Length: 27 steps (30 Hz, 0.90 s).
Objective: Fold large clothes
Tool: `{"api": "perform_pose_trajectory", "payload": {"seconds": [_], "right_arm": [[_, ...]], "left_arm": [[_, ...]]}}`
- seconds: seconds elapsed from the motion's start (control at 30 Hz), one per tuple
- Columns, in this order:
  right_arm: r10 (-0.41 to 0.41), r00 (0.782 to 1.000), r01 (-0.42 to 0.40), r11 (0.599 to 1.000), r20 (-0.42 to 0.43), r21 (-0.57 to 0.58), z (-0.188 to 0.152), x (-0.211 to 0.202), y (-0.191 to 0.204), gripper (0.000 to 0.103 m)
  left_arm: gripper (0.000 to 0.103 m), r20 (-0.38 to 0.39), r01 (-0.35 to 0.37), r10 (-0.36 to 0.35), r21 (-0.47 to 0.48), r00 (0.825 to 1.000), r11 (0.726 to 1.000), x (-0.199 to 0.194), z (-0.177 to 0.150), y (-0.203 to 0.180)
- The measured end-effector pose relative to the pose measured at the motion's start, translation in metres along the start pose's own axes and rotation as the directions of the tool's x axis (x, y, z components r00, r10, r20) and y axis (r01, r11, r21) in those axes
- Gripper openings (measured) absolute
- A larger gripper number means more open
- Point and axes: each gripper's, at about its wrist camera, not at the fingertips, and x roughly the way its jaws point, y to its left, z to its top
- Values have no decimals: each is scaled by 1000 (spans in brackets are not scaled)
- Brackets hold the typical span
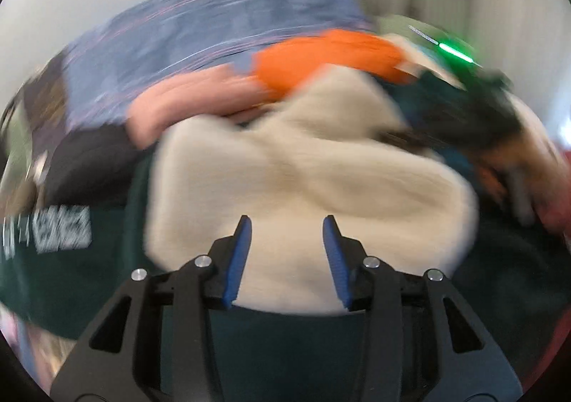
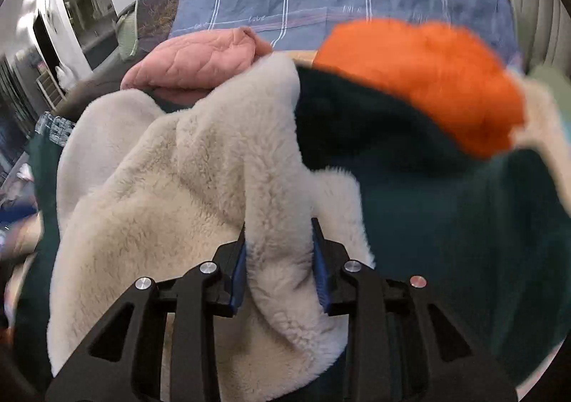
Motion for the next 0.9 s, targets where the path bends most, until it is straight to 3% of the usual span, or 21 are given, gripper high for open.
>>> {"api": "perform_pose_trajectory", "payload": {"seconds": [0.07,0.1,0.13,0.23,0.33,0.37,0.4,0.43,0.47,0.5,0.6,0.77,0.87,0.9], "right_arm": [[67,998,-68,997,14,45,7,-13,-6,34],[89,995,-91,994,32,58,12,-21,-8,39],[104,993,-108,992,59,70,19,-30,-9,51],[111,984,-125,988,141,94,40,-51,-7,65],[122,991,-127,987,53,99,67,-30,1,70],[114,993,-114,985,1,127,71,-16,0,70],[96,994,-84,979,-56,185,74,6,-5,55],[103,992,-85,970,-68,229,74,19,-10,10],[159,986,-140,951,-49,275,72,29,-18,10],[157,988,-148,946,-6,290,72,29,-23,9],[44,984,-73,983,171,166,74,14,-19,9],[-76,975,81,997,210,-16,62,47,-6,10],[-95,972,105,994,215,-35,62,46,-4,20],[-100,974,109,993,205,-35,63,37,-4,28]], "left_arm": [[43,34,-31,34,-93,999,995,7,8,30],[46,62,-34,42,-125,997,992,10,15,45],[55,73,-28,39,-146,997,989,15,22,56],[65,65,-9,22,-195,998,981,31,47,74],[68,0,17,-17,-222,1000,975,57,66,76],[59,-33,21,-30,-235,999,972,69,69,77],[42,-72,22,-41,-244,997,970,88,74,77],[15,-100,2,-27,-244,995,970,100,74,78],[14,-104,-14,-13,-248,994,969,103,71,77],[14,-70,-24,5,-264,998,964,105,70,81],[13,46,-30,46,-308,998,951,100,71,93],[18,36,-131,143,-230,989,964,145,59,87],[21,71,-129,147,-209,987,969,133,58,84],[23,73,-127,145,-202,987,971,127,58,85]]}}
